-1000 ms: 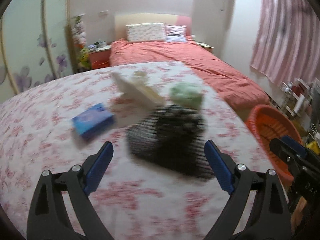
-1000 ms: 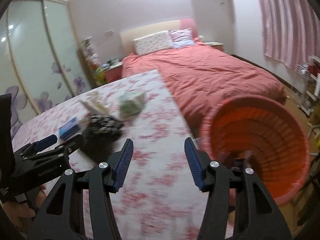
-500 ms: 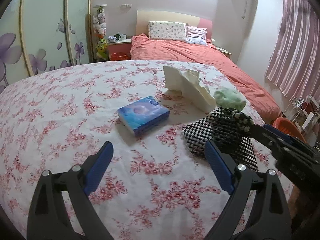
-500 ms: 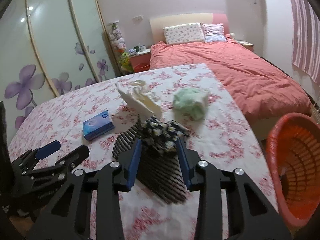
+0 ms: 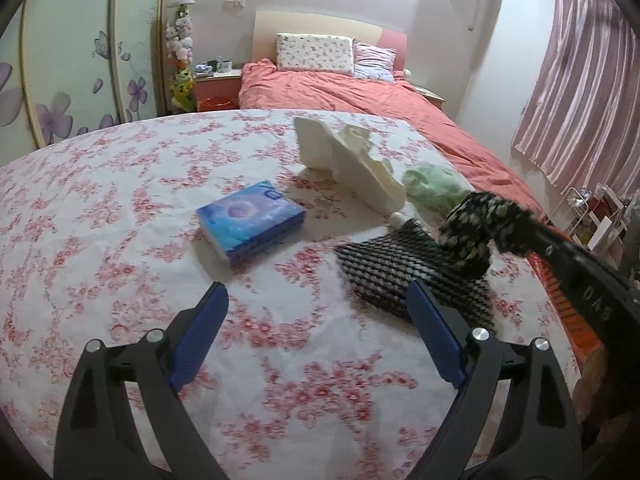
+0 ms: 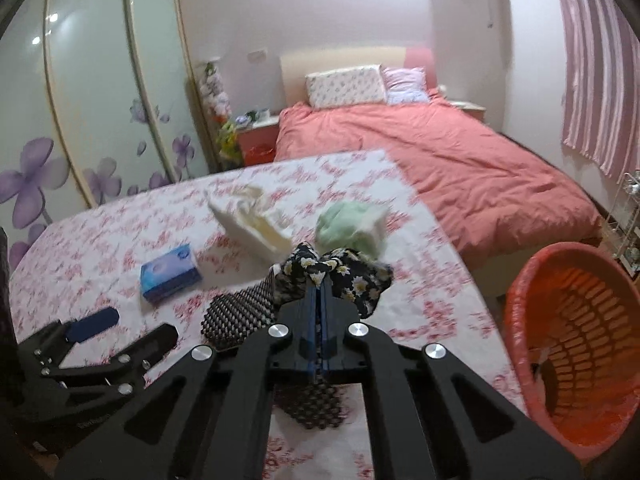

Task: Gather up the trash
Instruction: 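Grasp the floral scrunchie with the right tool while the left tool grasps the black mesh pad, then carry the mesh pad with the left tool and scrunchie with the right tool into the basket, releasing both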

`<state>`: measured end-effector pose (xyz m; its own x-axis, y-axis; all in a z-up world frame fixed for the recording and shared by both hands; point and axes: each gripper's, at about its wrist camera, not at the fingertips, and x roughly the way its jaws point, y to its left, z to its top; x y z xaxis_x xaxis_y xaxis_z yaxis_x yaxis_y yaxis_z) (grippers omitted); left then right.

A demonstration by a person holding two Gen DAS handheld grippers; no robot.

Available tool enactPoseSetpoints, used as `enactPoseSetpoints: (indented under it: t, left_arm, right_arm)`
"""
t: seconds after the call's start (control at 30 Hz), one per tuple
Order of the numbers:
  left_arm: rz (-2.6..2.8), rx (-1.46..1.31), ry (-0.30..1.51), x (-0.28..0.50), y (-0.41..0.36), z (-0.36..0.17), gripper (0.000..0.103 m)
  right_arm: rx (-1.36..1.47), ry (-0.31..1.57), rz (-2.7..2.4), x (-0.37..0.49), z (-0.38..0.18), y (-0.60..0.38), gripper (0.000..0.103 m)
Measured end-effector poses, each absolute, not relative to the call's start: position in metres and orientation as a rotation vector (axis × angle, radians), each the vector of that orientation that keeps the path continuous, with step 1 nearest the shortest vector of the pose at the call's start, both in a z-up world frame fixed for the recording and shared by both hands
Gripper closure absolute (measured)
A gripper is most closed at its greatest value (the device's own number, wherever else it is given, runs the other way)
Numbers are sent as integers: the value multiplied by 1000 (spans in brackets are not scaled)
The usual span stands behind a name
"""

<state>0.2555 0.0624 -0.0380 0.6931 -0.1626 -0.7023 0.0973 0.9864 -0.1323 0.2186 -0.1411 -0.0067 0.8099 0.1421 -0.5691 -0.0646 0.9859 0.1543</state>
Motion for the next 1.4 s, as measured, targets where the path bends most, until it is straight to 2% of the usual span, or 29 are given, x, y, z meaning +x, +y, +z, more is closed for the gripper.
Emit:
enactPoseSetpoints:
  t: [0.47,0.73,0.83,0.9,0.93,1.0,1.03,1.1,1.4]
  left_arm:
    - [-239,-12,862,280,-15,-59,15]
    - [-184,55,919,293,-29,-72,17]
    - [-165,85,912,291,-32,-72,31]
    - [-160,75,899,289,-28,-71,55]
    - [-162,70,894,288,-27,-70,60]
    - [-170,60,891,288,-24,-69,79]
    - [-177,52,890,287,-22,-69,83]
    - [-188,26,896,286,-18,-66,88]
    - [-205,-38,833,268,-11,-35,88]
  right_arm:
    - [155,563,-4,194,-1,-187,102]
    - [191,569,-19,188,-6,-205,102]
    - [213,573,-21,183,-9,-213,102]
    - [223,575,-21,181,-10,-216,102]
    - [226,575,-23,180,-10,-217,102]
    - [233,577,-26,178,-11,-219,102]
    - [235,576,-27,176,-10,-220,102]
    - [240,572,-30,173,-9,-222,102]
    - [253,533,-53,155,1,-237,102]
